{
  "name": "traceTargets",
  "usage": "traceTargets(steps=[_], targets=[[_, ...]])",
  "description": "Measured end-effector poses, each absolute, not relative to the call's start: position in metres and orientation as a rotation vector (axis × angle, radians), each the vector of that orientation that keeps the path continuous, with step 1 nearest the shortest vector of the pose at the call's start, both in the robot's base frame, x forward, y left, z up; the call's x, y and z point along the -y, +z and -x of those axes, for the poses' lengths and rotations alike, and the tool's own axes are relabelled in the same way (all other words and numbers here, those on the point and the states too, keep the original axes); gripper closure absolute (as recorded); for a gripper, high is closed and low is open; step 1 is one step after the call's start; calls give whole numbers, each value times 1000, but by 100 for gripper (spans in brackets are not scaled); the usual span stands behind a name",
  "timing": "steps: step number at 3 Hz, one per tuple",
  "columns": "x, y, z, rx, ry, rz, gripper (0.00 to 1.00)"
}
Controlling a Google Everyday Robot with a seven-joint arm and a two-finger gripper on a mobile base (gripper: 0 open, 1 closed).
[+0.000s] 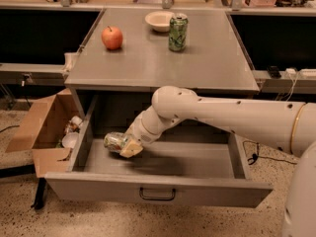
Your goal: Pick 7up can from top drawer and place on counter
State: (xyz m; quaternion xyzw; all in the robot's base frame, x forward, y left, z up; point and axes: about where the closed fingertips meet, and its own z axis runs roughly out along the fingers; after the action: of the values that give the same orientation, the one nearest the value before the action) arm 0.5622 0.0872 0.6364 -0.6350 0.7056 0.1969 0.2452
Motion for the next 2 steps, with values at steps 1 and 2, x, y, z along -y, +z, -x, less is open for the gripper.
traceTargets(steps=[1, 2], targets=[[-80, 685, -537, -1779, 601, 1673, 98], [-49, 724, -521, -1689, 611, 1609, 100]])
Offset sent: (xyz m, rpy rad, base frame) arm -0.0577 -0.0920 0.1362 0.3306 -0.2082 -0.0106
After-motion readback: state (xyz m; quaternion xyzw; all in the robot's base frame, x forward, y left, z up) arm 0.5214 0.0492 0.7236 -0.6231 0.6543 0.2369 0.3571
